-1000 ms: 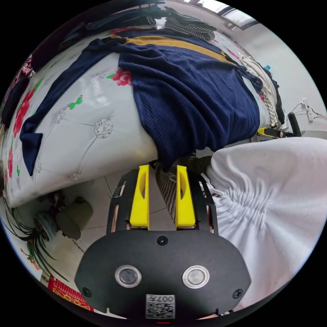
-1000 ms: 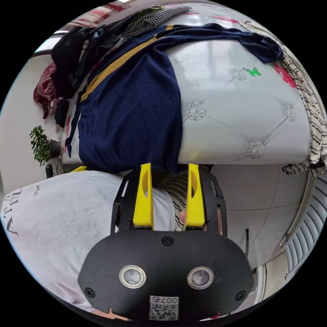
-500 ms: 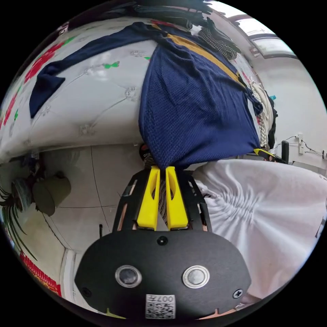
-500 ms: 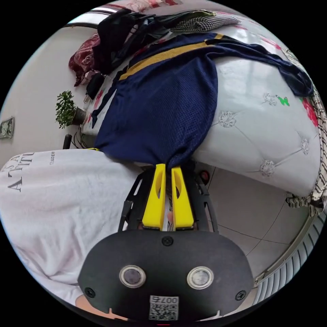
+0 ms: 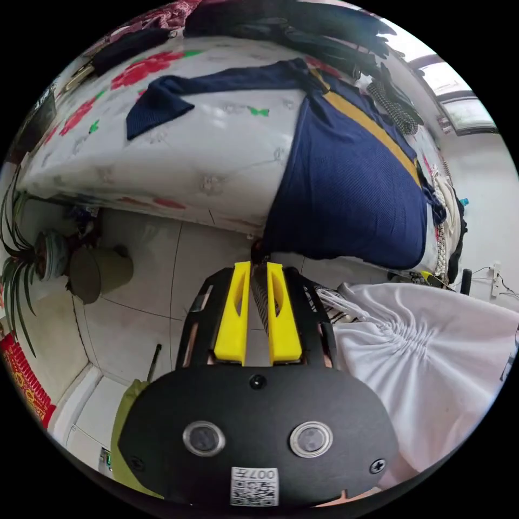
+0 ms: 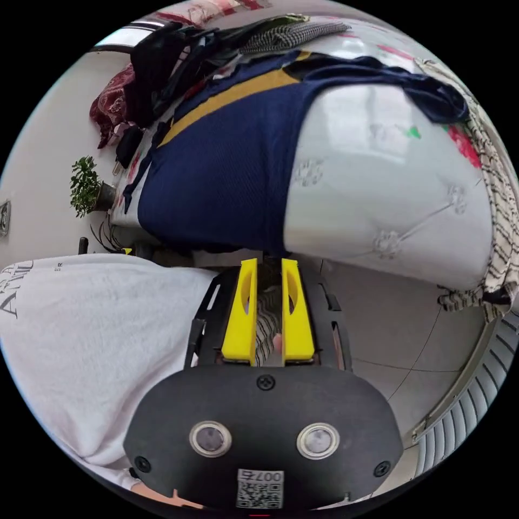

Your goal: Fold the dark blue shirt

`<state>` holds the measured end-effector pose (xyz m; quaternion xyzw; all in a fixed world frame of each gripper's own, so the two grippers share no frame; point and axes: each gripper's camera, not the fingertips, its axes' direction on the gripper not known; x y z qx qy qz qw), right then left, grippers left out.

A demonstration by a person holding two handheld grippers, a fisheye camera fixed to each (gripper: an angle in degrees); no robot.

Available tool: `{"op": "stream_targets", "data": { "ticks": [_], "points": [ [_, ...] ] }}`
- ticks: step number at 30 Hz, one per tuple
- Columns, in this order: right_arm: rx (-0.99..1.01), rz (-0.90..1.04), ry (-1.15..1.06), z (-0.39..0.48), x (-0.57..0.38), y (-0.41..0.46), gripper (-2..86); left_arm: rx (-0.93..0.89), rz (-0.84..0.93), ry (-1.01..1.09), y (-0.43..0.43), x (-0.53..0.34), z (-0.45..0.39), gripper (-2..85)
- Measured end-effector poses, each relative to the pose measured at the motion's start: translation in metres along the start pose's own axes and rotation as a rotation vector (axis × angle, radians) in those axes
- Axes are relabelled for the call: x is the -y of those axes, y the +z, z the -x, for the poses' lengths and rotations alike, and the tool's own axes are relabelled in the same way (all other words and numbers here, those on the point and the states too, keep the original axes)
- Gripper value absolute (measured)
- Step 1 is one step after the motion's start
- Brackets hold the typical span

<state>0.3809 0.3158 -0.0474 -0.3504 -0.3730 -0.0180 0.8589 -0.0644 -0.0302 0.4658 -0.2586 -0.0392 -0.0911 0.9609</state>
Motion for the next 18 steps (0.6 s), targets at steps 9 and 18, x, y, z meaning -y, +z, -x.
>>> {"op": "stream_targets", "data": {
  "ticks": [9, 18],
  "points": [
    [-0.131, -0.222, -0.176, 0.082, 0.166, -0.051, 3.6, 0.037, -0.255, -0.025, -0.034, 0.100, -0.019, 7.9],
    [-0.446, -0.026, -0.222, 0.176, 0.231, 0.078, 3.6, 0.451, -0.188, -0.190, -0.015, 0.110, 0.050, 14.6]
  ]
}}
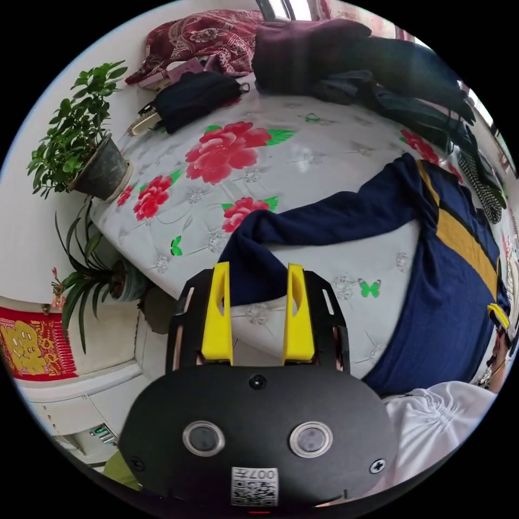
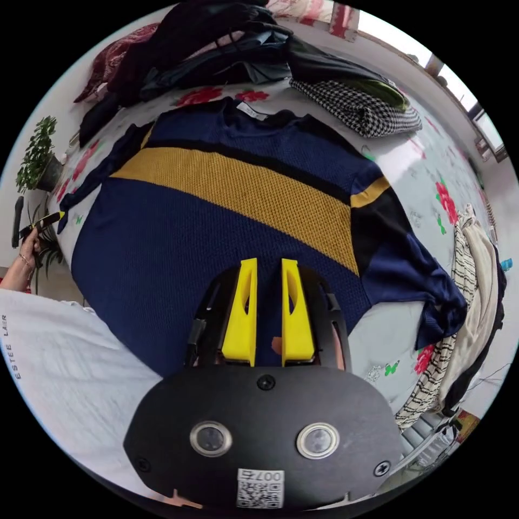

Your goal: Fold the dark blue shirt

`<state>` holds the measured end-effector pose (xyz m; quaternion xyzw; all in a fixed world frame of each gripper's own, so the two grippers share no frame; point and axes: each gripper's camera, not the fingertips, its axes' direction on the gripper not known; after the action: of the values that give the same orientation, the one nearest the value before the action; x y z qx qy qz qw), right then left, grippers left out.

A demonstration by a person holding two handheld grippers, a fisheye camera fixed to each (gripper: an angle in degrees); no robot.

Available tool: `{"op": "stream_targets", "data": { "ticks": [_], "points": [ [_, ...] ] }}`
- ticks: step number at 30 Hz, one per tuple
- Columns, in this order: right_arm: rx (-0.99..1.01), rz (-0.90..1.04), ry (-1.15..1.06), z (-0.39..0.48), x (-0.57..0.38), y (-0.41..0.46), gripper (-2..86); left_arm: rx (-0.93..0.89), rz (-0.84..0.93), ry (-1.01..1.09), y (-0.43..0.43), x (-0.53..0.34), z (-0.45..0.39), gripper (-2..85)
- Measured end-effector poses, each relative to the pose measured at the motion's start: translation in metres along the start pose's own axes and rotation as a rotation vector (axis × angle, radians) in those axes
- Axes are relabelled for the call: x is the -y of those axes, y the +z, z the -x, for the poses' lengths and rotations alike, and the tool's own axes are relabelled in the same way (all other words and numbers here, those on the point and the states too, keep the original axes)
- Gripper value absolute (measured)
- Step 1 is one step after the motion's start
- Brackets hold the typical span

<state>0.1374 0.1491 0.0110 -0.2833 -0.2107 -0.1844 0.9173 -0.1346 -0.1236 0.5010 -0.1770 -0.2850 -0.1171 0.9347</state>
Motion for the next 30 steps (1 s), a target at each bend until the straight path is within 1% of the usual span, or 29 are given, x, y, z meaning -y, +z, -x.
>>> {"op": "stream_targets", "data": {
  "ticks": [2, 3, 4, 5, 6, 8, 9, 10, 12, 13, 16, 20, 21, 23, 25, 26, 28, 29, 30],
  "points": [
    [-0.039, -0.021, 0.039, 0.012, -0.004, 0.002, 3.5, -0.012, 0.046, -0.021, 0.016, 0.002, 0.013, 14.4],
    [-0.050, -0.028, 0.053, 0.017, -0.005, 0.002, 3.3, -0.075, 0.032, -0.052, 0.022, 0.002, 0.025, 13.5],
    [-0.049, -0.025, 0.066, 0.019, -0.005, 0.002, 3.1, -0.125, 0.031, -0.106, 0.028, 0.003, 0.037, 11.8],
    [-0.044, -0.021, 0.076, 0.019, -0.004, 0.002, 3.0, -0.131, 0.026, -0.134, 0.029, 0.004, 0.043, 9.3],
    [-0.028, -0.011, 0.097, 0.017, -0.002, 0.001, 2.8, -0.111, 0.027, -0.173, 0.030, 0.006, 0.052, 4.3],
    [-0.007, 0.014, 0.115, 0.014, 0.003, 0.000, 2.2, -0.183, 0.033, -0.181, 0.033, 0.010, 0.067, 3.5],
    [-0.001, 0.040, 0.116, 0.013, 0.008, -0.001, 1.8, -0.289, -0.010, -0.210, 0.030, 0.011, 0.081, 3.2],
    [-0.002, 0.075, 0.112, 0.013, 0.015, -0.001, 1.2, -0.378, -0.104, -0.277, 0.020, 0.008, 0.102, 3.0],
    [-0.021, 0.080, 0.141, 0.012, 0.022, -0.010, 0.4, -0.443, -0.232, -0.398, 0.001, 0.002, 0.138, 2.8],
    [-0.012, 0.026, 0.156, 0.013, 0.025, -0.024, 0.1, -0.450, -0.313, -0.467, -0.012, -0.004, 0.162, 2.8],
    [0.069, -0.062, 0.168, 0.017, 0.032, -0.051, -0.1, -0.444, -0.468, -0.612, -0.034, -0.019, 0.213, 2.7],
    [0.135, -0.067, 0.131, 0.032, 0.047, -0.058, -0.2, -0.510, -0.518, -0.686, -0.032, -0.023, 0.239, 2.8],
    [0.144, -0.068, 0.115, 0.038, 0.052, -0.060, -0.2, -0.552, -0.542, -0.667, -0.033, -0.018, 0.237, 2.9],
    [0.150, -0.079, 0.101, 0.044, 0.058, -0.066, -0.2, -0.560, -0.571, -0.552, -0.046, -0.002, 0.219, 3.1],
    [0.163, -0.104, 0.085, 0.049, 0.062, -0.079, -0.2, -0.579, -0.639, -0.289, -0.079, 0.026, 0.178, 3.3],
    [0.165, -0.113, 0.083, 0.048, 0.063, -0.083, -0.2, -0.594, -0.658, -0.220, -0.089, 0.032, 0.165, 3.3],
    [0.176, -0.146, 0.080, 0.041, 0.064, -0.098, -0.2, -0.729, -0.744, 0.062, -0.134, 0.053, 0.109, 3.6],
    [0.174, -0.155, 0.085, 0.038, 0.063, -0.102, -0.2, -0.771, -0.763, 0.145, -0.147, 0.056, 0.092, 3.7],
    [0.165, -0.173, 0.103, 0.030, 0.062, -0.109, -0.2, -0.854, -0.795, 0.316, -0.172, 0.058, 0.055, 4.1]
  ]
}}
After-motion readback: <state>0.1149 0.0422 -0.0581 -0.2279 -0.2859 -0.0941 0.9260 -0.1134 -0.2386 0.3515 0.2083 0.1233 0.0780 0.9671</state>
